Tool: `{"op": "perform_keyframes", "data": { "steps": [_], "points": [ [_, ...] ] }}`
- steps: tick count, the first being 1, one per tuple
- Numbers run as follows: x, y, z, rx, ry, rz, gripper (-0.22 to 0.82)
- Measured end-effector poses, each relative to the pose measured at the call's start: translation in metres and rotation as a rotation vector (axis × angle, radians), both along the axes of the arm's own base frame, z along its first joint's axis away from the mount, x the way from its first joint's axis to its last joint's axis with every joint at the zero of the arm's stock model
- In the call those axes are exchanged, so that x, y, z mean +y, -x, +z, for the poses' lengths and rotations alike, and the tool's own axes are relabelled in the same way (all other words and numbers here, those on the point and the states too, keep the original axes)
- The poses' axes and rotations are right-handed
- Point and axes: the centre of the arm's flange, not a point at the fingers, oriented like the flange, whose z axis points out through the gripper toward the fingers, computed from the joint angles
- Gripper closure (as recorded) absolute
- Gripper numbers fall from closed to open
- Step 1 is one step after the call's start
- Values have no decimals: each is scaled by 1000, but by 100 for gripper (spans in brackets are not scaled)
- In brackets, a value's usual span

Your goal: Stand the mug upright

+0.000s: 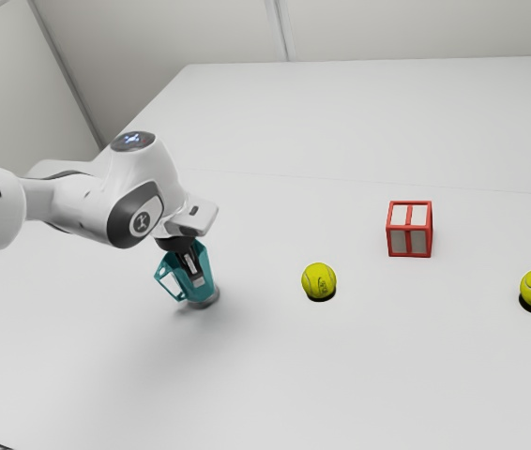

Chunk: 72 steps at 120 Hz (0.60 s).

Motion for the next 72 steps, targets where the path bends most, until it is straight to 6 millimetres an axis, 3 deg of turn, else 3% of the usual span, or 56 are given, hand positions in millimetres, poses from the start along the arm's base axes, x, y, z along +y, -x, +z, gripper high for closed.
{"op": "perform_keyframes", "data": {
  "steps": [33, 72],
  "points": [
    [7, -1, 0, -10, 8, 51, 74],
    [15, -1, -1, -8, 15, 81, 50]
  ]
}}
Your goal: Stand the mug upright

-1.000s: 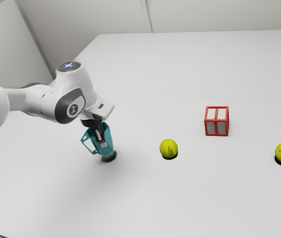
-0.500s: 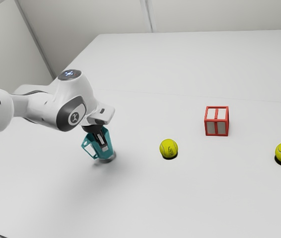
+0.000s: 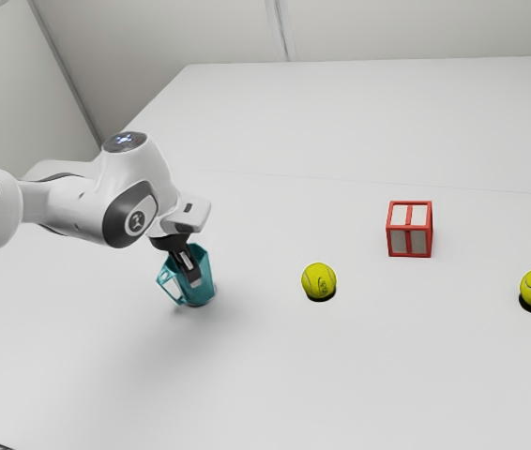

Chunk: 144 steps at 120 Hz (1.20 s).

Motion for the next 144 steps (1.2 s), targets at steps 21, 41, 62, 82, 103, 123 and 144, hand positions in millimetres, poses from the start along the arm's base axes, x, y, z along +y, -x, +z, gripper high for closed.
{"op": "perform_keyframes", "data": {
  "steps": [21, 41, 62, 82, 103, 123, 144],
  "points": [
    [3, 0, 1, -2, 1, 11, 39],
    [5, 1, 11, -17, 5, 18, 33],
    [-21, 8, 46, -76, 15, -25, 30],
    [-40, 1, 103, -149, 25, -46, 24],
    [-45, -42, 177, -187, 61, -6, 11],
    [-48, -105, 219, -115, 62, 60, 5],
    [-40, -122, 196, 44, 50, 142, 2]
  ]
}}
